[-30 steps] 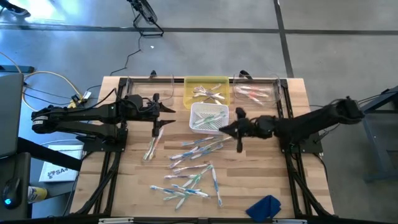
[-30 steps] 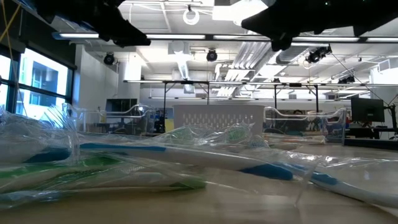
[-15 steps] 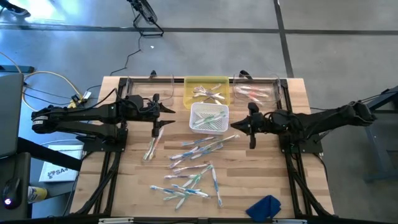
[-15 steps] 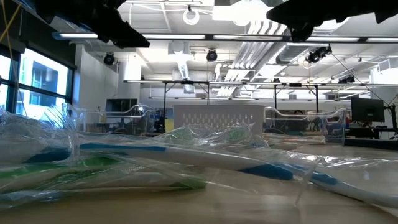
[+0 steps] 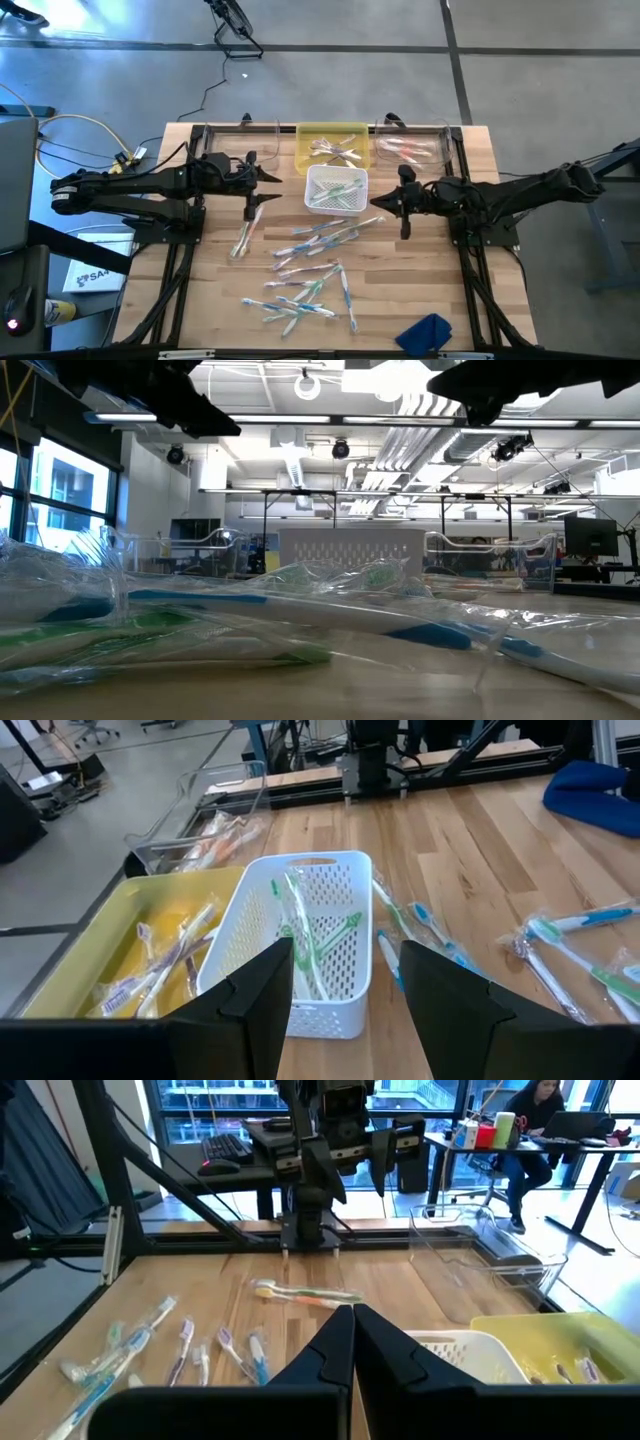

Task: Pick & Place Toothbrushes
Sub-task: Put the green toothbrush into the white bin

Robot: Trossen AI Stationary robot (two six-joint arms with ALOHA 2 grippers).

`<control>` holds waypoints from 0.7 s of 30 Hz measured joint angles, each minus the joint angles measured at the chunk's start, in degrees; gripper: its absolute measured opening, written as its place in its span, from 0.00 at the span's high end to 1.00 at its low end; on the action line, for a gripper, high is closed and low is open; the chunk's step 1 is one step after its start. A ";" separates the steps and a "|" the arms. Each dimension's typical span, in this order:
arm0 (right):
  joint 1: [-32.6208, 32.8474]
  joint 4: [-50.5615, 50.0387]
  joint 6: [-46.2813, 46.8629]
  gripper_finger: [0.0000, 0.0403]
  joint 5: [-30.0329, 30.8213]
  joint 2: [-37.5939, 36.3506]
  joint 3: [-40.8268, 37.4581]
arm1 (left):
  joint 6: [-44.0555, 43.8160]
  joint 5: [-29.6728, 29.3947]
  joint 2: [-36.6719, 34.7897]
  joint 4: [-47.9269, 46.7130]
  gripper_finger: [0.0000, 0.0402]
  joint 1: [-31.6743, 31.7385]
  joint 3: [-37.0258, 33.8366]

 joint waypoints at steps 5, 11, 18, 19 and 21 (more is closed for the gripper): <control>0.00 -1.02 0.02 1.00 0.02 0.00 0.00 | -5.49 3.98 0.00 -2.65 0.55 0.00 0.00; 0.00 -1.48 0.01 1.00 0.01 0.01 0.00 | -17.56 12.46 0.00 -10.08 0.55 -0.02 0.00; 0.00 -1.87 0.00 1.00 0.02 0.02 0.00 | -29.45 13.80 0.00 -25.64 0.55 -0.02 0.00; 0.00 -1.90 0.00 1.00 0.02 0.02 0.00 | -30.61 13.32 0.00 -27.88 0.55 -0.02 0.00; 0.00 -1.97 0.01 1.00 0.01 0.02 0.00 | -32.41 11.77 0.00 -31.92 0.55 -0.02 -0.02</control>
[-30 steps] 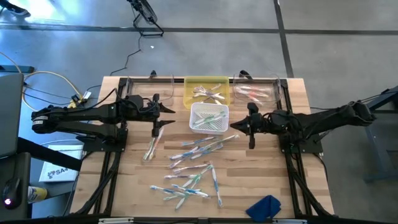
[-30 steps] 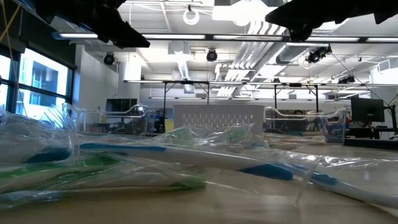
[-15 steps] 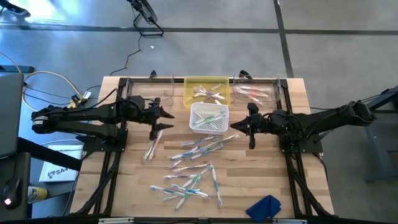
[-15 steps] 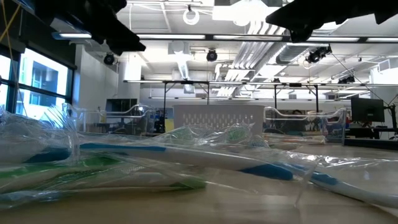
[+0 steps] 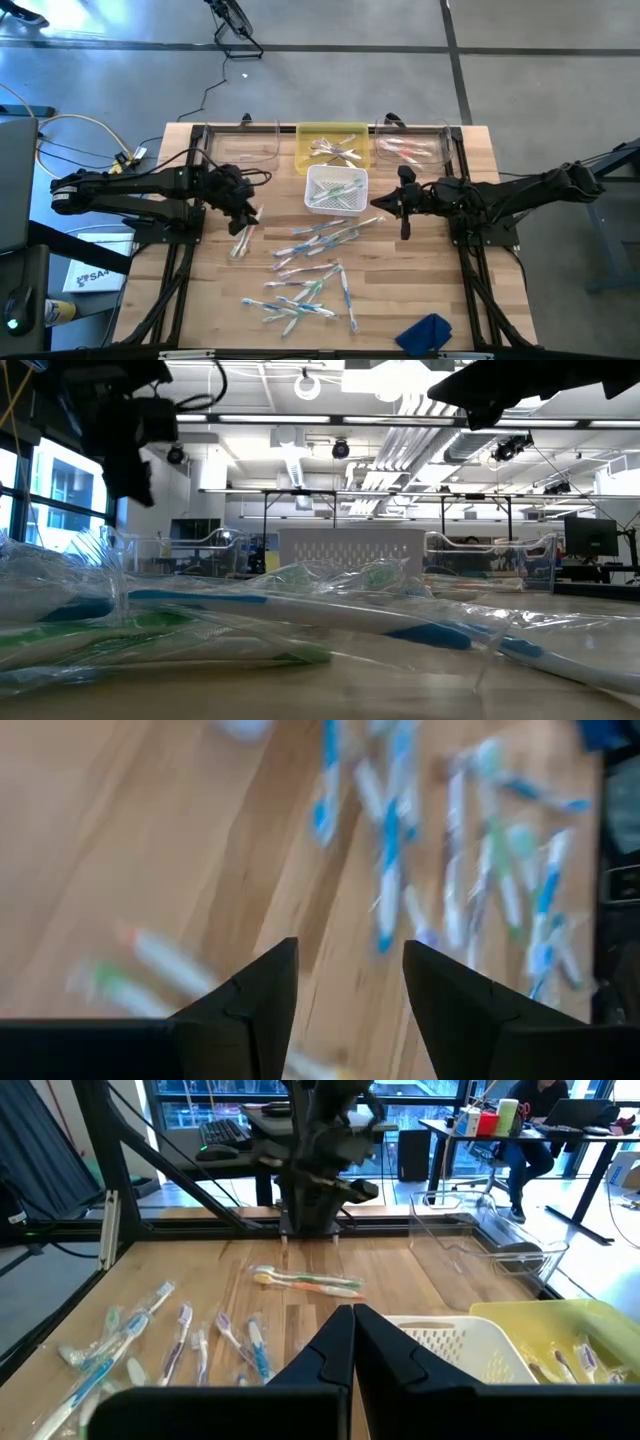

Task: Pick & Place Toothbrushes
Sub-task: Put the green toothbrush into the white bin

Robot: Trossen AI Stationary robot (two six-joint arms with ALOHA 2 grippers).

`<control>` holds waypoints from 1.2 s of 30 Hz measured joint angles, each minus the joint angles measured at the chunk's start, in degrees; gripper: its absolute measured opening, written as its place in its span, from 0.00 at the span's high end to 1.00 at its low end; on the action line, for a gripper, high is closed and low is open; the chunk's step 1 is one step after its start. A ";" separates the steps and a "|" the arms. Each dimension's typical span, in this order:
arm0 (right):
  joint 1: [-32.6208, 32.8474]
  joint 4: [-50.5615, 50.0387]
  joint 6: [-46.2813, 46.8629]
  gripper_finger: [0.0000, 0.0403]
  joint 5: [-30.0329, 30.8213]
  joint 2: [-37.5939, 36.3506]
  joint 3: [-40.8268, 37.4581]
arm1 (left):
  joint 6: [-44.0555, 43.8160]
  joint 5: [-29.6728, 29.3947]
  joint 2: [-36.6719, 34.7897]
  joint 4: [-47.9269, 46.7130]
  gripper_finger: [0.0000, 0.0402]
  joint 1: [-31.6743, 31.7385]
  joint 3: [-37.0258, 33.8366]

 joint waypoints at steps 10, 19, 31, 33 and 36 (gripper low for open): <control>0.00 -0.19 -0.37 1.00 0.00 0.00 0.00 | -3.89 -7.96 0.00 -6.55 0.55 0.00 0.00; 0.00 -0.23 -0.41 1.00 0.01 0.00 0.00 | -3.60 -8.40 0.00 -6.55 0.55 0.00 0.00; -0.02 -0.20 -0.44 1.00 0.01 0.49 0.01 | -7.54 -11.02 4.17 -9.80 0.55 0.00 0.00; -0.02 -0.59 -0.48 1.00 0.01 0.80 0.00 | -7.77 -11.19 6.54 -9.01 0.55 0.02 0.00; -0.02 -0.11 -0.64 1.00 0.01 1.84 0.09 | -8.03 -11.55 10.24 -8.68 0.55 0.00 0.04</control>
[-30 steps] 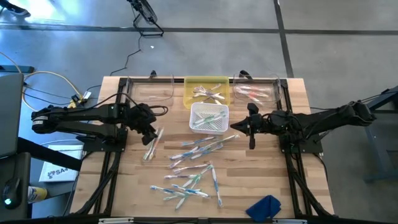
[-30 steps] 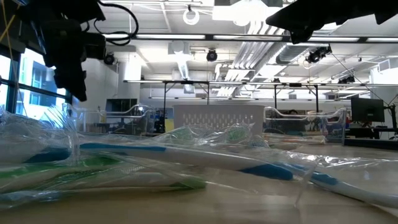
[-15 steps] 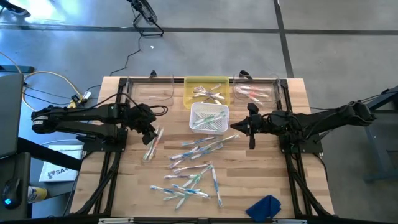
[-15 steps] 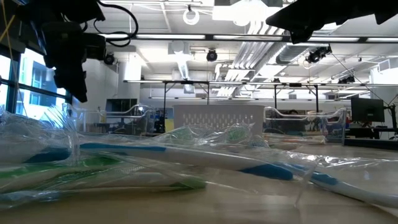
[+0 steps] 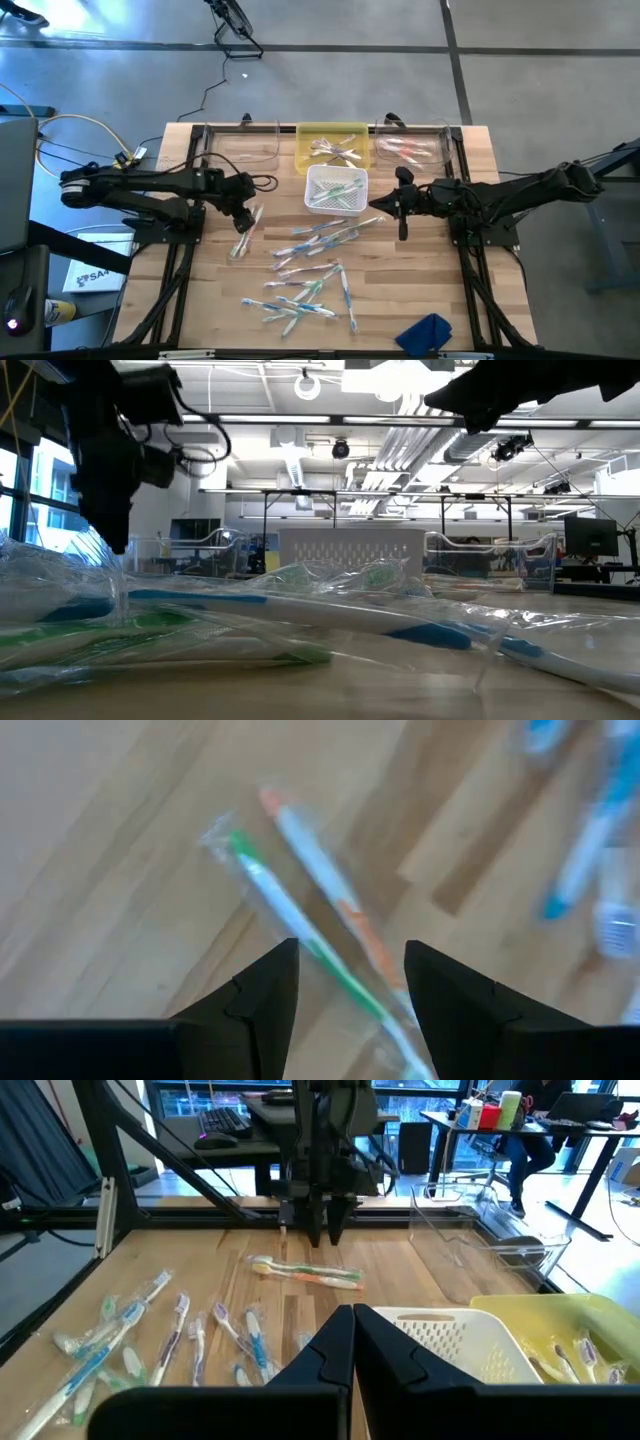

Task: Pick & Place Toothbrushes
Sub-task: Put the green toothbrush into the white bin

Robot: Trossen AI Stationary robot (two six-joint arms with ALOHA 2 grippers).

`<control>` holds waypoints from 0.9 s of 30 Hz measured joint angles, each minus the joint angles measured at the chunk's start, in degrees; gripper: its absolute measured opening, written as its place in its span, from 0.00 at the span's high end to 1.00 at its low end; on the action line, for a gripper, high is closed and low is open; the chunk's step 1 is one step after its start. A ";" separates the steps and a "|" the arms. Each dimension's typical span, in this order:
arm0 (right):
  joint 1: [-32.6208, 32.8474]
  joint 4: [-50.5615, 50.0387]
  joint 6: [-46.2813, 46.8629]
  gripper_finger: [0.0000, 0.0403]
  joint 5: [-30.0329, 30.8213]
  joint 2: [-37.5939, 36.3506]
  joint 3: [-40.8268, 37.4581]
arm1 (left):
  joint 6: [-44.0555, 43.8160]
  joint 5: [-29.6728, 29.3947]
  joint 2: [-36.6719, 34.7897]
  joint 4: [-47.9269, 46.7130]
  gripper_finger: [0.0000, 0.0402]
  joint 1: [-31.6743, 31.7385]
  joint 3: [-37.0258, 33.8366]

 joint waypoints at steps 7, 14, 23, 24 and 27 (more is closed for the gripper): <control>0.00 -0.15 0.16 1.00 0.00 2.83 -0.02 | -1.24 -1.39 8.48 1.05 0.55 0.02 -0.02; 0.00 0.19 0.17 1.00 -0.02 3.89 -0.07 | -1.94 -2.23 12.28 1.04 0.55 0.02 -0.04; 0.00 0.33 -0.71 1.00 -0.02 3.89 -0.07 | -3.21 -4.43 13.80 4.83 0.55 0.02 0.00; 0.00 0.34 -0.75 1.00 -0.02 3.89 -0.07 | -3.22 -4.47 14.22 5.21 0.55 0.02 0.00; 0.00 0.34 -0.84 0.99 -0.02 3.89 -0.07 | -3.32 -4.59 15.06 5.62 0.55 0.02 -0.01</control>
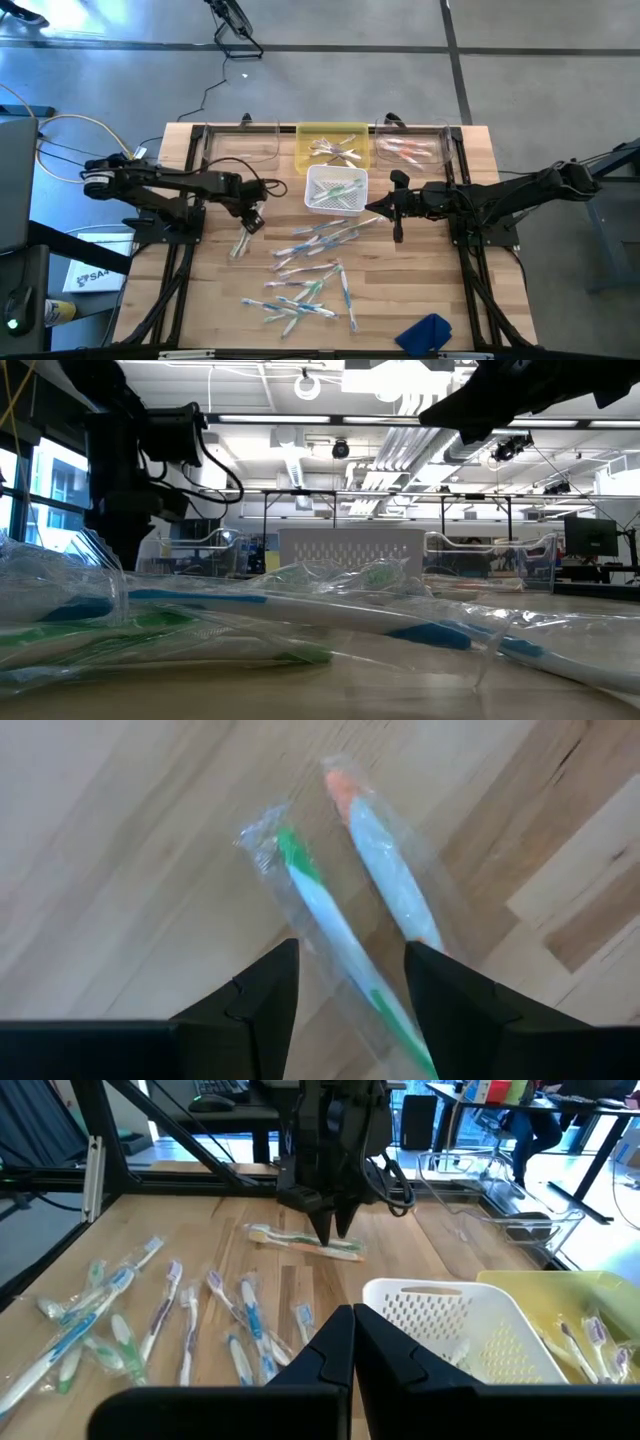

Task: Pick & Place Toothbrushes
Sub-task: Put the green toothbrush into the white bin

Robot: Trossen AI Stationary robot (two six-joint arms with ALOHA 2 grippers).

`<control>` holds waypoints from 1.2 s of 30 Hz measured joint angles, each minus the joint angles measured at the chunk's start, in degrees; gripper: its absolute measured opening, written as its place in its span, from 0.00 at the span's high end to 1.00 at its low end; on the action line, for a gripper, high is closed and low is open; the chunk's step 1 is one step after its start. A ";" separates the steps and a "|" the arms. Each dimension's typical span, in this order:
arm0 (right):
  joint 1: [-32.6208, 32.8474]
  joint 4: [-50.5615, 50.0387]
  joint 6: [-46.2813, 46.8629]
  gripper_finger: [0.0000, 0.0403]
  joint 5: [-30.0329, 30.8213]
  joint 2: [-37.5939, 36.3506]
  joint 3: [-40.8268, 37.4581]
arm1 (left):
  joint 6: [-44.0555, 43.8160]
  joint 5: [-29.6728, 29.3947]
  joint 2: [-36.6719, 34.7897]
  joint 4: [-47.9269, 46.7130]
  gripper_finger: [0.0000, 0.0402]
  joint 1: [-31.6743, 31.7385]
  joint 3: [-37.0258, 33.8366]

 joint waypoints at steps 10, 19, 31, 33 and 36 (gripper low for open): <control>0.00 -0.14 -0.26 0.99 0.00 -0.02 0.00 | -0.72 -0.02 2.37 -0.19 0.55 0.00 -0.01; 0.00 -0.14 -0.43 0.99 0.00 -0.02 0.00 | -0.74 0.05 2.37 -0.10 0.55 0.00 -0.01; 0.00 -0.05 -0.43 0.99 0.00 -0.02 0.00 | -0.90 0.30 2.37 0.25 0.55 0.00 -0.01; 0.00 -0.03 -0.43 0.99 0.00 -0.02 0.00 | -0.87 0.58 2.37 0.29 0.55 0.00 -0.01; 0.00 -0.03 -0.43 0.99 0.00 -0.02 0.00 | -0.87 0.84 2.37 0.32 0.55 0.00 -0.01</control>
